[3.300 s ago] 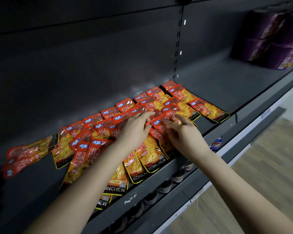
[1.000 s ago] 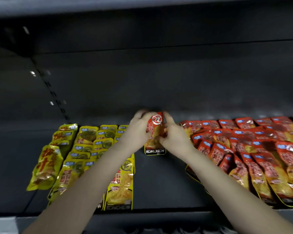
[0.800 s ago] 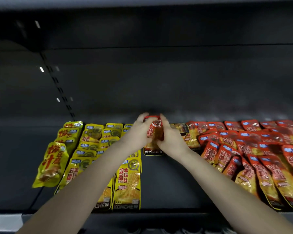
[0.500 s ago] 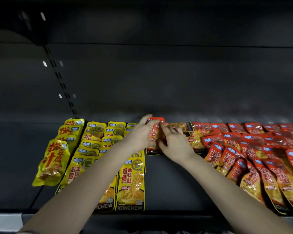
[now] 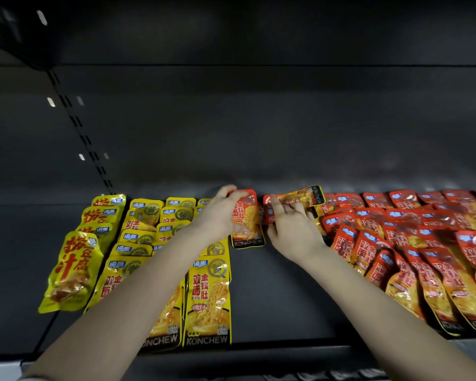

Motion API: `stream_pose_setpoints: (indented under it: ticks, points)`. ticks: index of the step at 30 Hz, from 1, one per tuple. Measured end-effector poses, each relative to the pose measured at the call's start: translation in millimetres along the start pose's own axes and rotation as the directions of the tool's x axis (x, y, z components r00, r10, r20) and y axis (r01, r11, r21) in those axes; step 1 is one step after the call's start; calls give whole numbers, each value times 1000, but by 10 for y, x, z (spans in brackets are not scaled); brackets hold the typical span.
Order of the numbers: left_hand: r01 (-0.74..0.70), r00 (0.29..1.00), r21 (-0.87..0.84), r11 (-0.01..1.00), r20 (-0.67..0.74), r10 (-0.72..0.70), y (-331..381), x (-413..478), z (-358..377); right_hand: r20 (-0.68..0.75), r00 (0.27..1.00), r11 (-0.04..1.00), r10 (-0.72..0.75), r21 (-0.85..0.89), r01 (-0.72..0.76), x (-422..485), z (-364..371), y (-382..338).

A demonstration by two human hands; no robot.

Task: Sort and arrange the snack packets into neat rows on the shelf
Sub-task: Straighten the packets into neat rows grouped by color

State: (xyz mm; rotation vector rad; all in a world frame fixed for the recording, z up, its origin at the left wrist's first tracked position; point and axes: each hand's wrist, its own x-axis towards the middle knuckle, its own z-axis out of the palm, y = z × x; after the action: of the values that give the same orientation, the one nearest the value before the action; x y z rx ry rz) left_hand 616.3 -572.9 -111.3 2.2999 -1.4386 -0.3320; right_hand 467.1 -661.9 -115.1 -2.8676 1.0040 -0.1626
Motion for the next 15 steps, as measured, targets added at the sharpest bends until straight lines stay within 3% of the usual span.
stream_pose_setpoints:
  ticks: [6,9,15]
  points:
    - [-51,998,67,996,-40,54,24,23,16,-72,994,996,-77,-45,74,-20,36,-65]
    - [-82,992,153,985,-81,95,35,22,21,3,987,985,-160,-57,160,-46,117,-112]
    - [-90,995,212,973,-16,96,-30,47,24,137,981,988,-137,-53,146,-8,196,-145]
